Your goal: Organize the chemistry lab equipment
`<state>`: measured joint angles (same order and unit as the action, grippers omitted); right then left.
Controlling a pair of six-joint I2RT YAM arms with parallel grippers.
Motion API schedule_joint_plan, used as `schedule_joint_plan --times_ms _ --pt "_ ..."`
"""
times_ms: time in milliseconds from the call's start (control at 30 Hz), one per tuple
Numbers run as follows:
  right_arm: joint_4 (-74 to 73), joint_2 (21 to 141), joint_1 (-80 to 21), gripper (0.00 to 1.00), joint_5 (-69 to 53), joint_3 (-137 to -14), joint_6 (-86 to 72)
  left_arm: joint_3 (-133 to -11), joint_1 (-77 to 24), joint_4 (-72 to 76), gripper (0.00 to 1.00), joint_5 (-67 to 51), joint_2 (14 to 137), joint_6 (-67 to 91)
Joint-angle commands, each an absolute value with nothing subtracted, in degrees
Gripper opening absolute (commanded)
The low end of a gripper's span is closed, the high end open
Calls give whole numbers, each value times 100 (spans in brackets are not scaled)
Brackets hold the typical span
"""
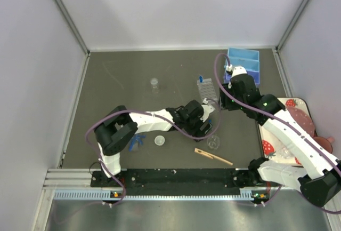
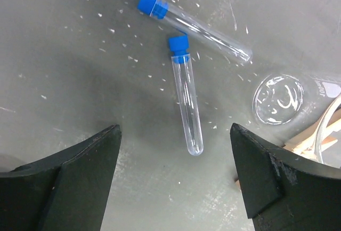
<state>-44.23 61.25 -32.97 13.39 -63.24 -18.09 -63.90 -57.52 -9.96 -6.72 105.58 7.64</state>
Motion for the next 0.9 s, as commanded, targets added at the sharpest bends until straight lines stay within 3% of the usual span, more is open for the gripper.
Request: schedule_joint_plan --times_ms 0,200,400,700,867 --pt "-4333 6021 -3340 49 1345 -6275 -1837 -6600 -5792 -853 87 -800 10740 729" --pt "-4324 6003 -3340 49 1336 -6258 -1846 -6645 -5827 -1002 60 -738 10898 650" --pt "-4298 5994 -3349 48 1292 -6232 -1863 -6609 -5950 -1160 46 -326 10986 589" --pt "-4254 5933 -3384 48 1275 -6135 -1898 -6574 -6073 -1318 36 228 11136 615" --pt "-4236 5906 -3392 48 1248 -6108 -1916 -6644 -6082 -1485 18 614 11188 650"
